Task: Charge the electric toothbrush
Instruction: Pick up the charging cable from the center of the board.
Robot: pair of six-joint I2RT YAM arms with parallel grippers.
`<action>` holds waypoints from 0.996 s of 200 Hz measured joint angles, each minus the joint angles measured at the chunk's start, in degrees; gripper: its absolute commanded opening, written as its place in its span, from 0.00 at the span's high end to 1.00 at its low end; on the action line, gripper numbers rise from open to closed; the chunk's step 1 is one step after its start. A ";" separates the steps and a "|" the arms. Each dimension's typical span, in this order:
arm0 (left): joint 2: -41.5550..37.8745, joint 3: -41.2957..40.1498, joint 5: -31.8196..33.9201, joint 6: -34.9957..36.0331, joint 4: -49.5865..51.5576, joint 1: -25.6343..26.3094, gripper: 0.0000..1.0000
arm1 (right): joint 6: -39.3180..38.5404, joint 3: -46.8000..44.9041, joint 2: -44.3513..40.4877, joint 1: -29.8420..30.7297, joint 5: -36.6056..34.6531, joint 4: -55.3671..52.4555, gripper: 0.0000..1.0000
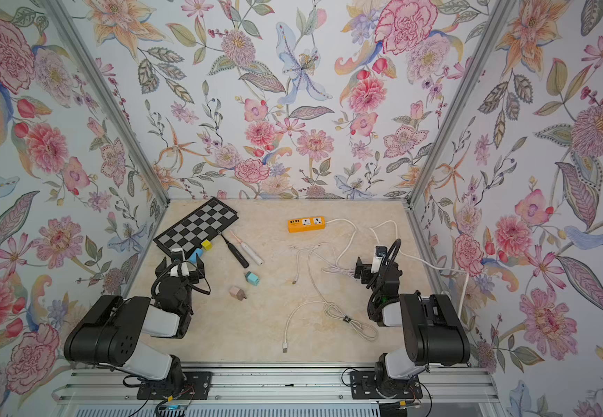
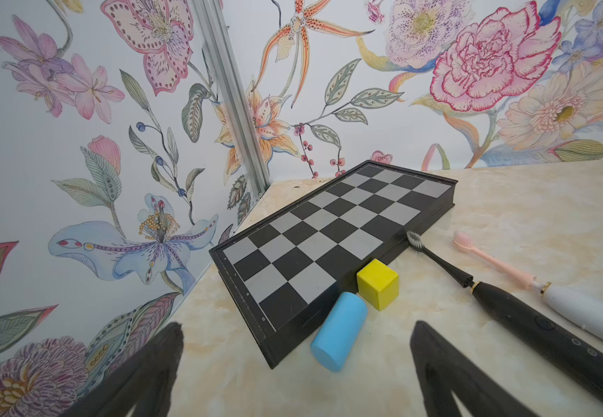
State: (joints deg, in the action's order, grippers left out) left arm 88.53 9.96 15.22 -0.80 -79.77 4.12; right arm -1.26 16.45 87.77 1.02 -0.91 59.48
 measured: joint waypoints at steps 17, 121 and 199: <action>0.00 0.00 0.00 0.02 0.00 0.00 0.01 | 0.00 0.00 0.00 0.00 0.00 0.00 0.00; 0.00 0.00 0.00 0.02 0.00 0.00 0.01 | 0.02 -0.44 -0.33 0.33 -1.75 1.11 0.00; -7.52 -1.31 4.94 1.66 1.73 2.73 0.01 | 13.64 15.58 -28.81 3.74 -1.07 -37.00 0.05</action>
State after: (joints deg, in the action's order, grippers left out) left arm 81.01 8.64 20.16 0.86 -78.04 6.85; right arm 12.38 32.03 58.96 4.75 -1.98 22.48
